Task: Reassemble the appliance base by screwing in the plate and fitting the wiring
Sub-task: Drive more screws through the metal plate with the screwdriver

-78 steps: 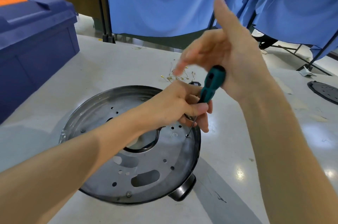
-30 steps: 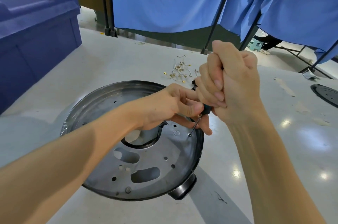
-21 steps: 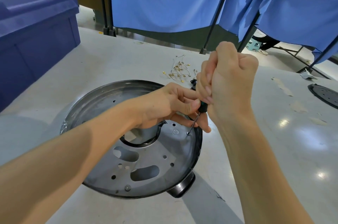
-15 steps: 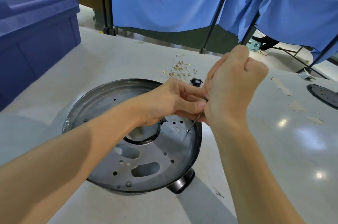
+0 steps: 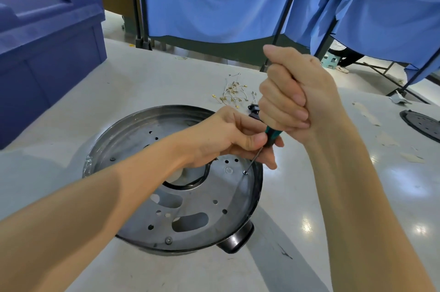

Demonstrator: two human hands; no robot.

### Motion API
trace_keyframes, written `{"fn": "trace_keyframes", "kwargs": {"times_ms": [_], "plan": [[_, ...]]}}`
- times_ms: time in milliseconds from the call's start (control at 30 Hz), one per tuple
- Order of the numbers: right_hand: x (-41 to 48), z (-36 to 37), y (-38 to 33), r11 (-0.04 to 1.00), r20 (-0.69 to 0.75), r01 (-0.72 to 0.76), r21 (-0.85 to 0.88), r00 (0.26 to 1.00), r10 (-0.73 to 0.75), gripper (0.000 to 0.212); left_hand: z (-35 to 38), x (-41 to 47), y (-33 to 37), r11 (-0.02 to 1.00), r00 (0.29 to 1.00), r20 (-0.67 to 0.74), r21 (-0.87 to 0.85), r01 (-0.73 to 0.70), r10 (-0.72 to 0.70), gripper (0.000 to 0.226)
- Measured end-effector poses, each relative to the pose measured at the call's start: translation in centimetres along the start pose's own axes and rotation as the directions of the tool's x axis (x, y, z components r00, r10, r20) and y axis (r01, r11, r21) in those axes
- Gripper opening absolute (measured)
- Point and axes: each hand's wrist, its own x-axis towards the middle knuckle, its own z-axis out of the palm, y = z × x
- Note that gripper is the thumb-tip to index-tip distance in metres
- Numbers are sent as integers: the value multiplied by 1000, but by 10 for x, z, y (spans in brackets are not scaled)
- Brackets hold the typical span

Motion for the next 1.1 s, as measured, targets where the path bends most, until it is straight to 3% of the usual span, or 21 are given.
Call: {"fn": "trace_keyframes", "kwargs": {"times_ms": [133,267,333,400,467,533,600,633,700,767,867,933,1100], "plan": [[-1,13,1,993,-326,64,-96,941,-92,58,-3,-1,-1,997,1000,8,-82,-13,13,27],[5,28,12,955,-633,132,-264,724,-275,42,-2,4,-2,998,1000,2,-56,-23,24,18],[8,34,20,917,-701,137,-374,605,-377,42,-1,5,-3,998,999,-12,-44,-33,33,17],[9,39,26,901,-719,139,-411,558,-414,44,0,5,-2,998,999,-1,-42,-40,40,20],[8,36,26,923,-709,155,-352,600,-371,48,-1,4,-1,999,999,7,-41,-36,37,18],[7,25,19,974,-583,132,-186,783,-217,57,-4,4,-2,998,1000,-1,-67,-19,19,17],[7,10,7,999,-266,3,-44,964,-15,65,-5,4,-2,997,1000,13,-83,-6,7,15],[6,3,2,998,-99,-63,-21,993,61,68,-5,4,-2,996,1000,29,-86,-1,4,15],[6,-4,-1,991,124,-133,2,983,132,70,-3,4,-2,997,998,58,-81,10,-6,15],[8,-3,2,988,204,-150,42,969,139,70,-3,3,-2,998,998,63,-66,19,-15,14],[7,2,8,989,220,-119,92,971,96,70,-7,0,2,999,999,37,-22,27,-26,14],[3,2,8,990,188,-99,102,979,79,69,-11,-4,4,985,997,-69,170,42,-31,20],[-7,-3,6,993,28,-40,110,999,37,68,-2,-5,-10,725,961,-266,647,235,-74,17]]}}
